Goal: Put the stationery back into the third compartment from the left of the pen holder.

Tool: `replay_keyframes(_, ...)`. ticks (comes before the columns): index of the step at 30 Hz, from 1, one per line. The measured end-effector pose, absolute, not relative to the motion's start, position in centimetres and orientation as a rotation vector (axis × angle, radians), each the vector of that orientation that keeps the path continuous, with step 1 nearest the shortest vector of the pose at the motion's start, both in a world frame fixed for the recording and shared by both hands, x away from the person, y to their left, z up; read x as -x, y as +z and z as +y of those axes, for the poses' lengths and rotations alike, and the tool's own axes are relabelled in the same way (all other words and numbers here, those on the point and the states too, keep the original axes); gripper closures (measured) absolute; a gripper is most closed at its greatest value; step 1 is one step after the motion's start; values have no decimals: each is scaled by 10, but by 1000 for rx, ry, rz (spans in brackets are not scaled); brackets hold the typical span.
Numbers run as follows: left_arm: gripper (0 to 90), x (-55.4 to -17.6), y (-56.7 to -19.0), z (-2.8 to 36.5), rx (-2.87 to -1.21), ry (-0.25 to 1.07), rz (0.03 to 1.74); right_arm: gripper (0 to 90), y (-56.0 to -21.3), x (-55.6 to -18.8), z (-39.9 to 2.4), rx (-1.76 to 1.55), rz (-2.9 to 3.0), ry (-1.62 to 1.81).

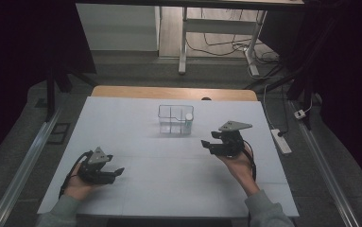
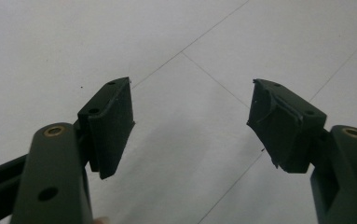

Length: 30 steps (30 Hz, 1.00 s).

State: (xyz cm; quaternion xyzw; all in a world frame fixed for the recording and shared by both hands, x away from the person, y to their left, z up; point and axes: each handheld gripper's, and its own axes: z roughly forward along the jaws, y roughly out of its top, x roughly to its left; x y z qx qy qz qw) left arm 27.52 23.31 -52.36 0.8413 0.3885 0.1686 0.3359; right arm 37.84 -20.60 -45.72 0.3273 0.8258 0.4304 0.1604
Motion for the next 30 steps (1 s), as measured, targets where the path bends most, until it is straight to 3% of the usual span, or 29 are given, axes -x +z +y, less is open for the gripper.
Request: replay_keyframes(30, 299, -275, -523, 234, -2188, 450, 1020, 364, -495, -329, -280, -984, 2363, 1201)
